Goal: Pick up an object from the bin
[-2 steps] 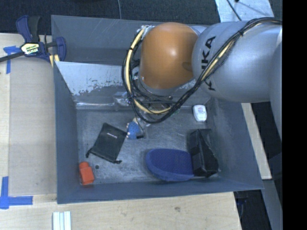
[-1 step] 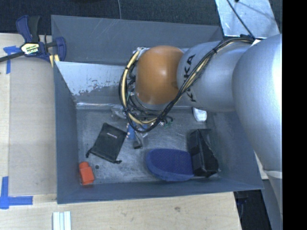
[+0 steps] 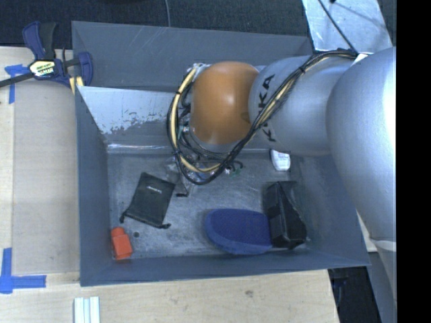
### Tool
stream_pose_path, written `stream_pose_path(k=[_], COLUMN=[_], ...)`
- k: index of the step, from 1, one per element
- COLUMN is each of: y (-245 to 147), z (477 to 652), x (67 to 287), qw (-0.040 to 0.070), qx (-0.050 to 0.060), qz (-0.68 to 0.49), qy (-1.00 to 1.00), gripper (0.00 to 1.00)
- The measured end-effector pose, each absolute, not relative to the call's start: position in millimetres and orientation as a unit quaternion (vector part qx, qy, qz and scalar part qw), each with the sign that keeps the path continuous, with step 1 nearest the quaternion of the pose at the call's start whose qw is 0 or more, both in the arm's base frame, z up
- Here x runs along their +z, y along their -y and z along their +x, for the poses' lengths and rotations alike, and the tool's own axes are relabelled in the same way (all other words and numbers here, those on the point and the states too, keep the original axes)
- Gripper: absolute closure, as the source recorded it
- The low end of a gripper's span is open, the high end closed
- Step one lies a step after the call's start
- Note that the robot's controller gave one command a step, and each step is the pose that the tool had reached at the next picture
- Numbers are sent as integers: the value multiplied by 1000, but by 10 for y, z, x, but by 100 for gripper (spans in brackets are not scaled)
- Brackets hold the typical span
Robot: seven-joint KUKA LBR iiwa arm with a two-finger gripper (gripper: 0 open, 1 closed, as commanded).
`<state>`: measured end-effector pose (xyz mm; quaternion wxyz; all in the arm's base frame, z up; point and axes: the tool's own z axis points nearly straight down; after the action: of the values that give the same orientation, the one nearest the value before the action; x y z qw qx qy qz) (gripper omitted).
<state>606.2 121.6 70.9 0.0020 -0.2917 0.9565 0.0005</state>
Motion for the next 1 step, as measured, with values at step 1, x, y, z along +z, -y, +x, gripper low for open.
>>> stream_pose_path(k=[1], y=[-1312], z=[6025], x=[2325], qw=[7], qx=[-1], qz=[-316], qy=[-949], gripper=[100])
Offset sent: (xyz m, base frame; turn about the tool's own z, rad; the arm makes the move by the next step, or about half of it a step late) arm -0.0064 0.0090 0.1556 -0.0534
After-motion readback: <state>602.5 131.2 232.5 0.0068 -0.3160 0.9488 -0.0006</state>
